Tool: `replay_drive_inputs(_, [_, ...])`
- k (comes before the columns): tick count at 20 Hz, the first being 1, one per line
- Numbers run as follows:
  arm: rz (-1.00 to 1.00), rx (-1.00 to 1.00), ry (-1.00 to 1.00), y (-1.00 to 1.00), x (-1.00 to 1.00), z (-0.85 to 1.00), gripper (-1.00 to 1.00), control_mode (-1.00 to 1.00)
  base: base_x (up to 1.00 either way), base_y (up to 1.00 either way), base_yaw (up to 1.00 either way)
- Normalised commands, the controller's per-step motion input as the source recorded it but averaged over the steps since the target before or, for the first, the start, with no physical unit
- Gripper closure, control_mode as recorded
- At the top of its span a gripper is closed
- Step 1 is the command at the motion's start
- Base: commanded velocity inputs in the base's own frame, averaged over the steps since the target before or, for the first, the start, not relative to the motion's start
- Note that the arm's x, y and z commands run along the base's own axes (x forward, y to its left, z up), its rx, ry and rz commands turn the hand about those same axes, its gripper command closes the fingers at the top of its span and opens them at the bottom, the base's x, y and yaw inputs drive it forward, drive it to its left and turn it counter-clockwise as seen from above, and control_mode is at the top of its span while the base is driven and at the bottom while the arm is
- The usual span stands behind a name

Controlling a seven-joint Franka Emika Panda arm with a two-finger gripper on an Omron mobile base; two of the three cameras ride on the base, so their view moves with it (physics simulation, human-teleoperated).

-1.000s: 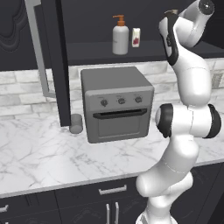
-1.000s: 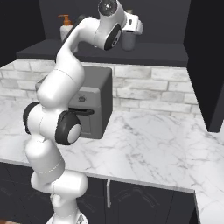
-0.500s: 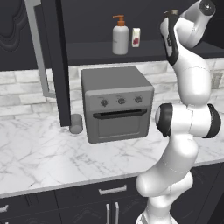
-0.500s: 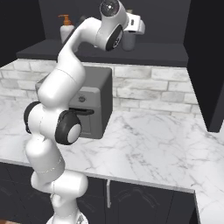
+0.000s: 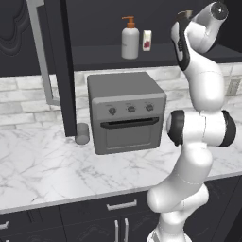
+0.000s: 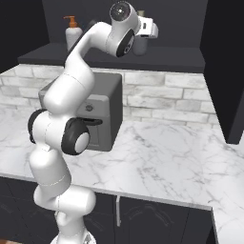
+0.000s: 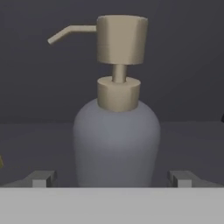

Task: Pick the soap dispenser and soap dispenser from the cabinet and place them on the counter.

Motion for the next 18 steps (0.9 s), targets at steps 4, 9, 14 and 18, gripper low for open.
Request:
replay_drive_inputs(4, [0.00,-0.03,0.00,0.00,0.19,-0.09,-1.00,-1.00,0.00,0.00,0.00])
replay_drive_inputs(9, [0.00,-0.02,0.00,-0.01,0.17,-0.07,-1.00,-1.00,0.00,0.00,0.00])
replay_drive_inputs(14, [0.00,-0.01,0.00,-0.01,0.18,-0.04,-1.00,-1.00,0.00,0.00,0.00])
replay_drive_inputs(18, [0.00,0.00,0.00,-0.01,0.11,-0.02,-1.00,-1.00,0.00,0.00,0.00])
